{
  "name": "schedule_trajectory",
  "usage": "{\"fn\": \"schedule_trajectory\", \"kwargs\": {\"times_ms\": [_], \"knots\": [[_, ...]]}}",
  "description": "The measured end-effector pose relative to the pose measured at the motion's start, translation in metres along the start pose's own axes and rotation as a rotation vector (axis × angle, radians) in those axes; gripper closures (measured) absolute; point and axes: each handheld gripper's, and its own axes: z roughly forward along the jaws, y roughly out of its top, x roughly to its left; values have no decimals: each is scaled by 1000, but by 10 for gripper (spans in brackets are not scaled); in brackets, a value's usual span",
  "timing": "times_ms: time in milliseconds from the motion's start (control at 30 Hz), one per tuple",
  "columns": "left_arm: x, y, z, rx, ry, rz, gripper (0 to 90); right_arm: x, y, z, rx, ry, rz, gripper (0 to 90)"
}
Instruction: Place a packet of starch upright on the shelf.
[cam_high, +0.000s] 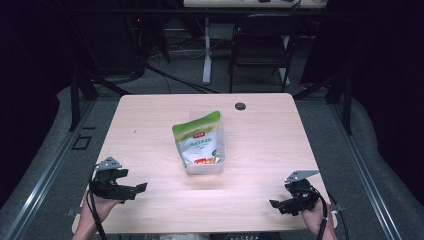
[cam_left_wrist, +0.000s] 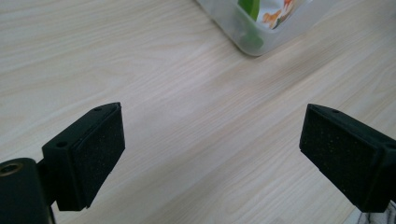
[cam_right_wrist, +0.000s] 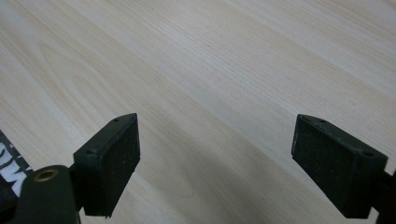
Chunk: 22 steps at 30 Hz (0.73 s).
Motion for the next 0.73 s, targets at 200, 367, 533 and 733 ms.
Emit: {"fn": "schedule_trajectory", "kwargs": {"times_ms": [200,367,533,733], "knots": [[5,-14,11,28,32,-62,64,0,0,0,10,0,-4,149],[8,-24,20,48,33,-86,58,0,0,1,11,-5,-3,150],[6,-26,25,61,27,-73,34,0,0,1,7,-9,-7,150],[6,-25,24,37,31,-57,18,-1,0,2,11,-6,-2,150]]}}
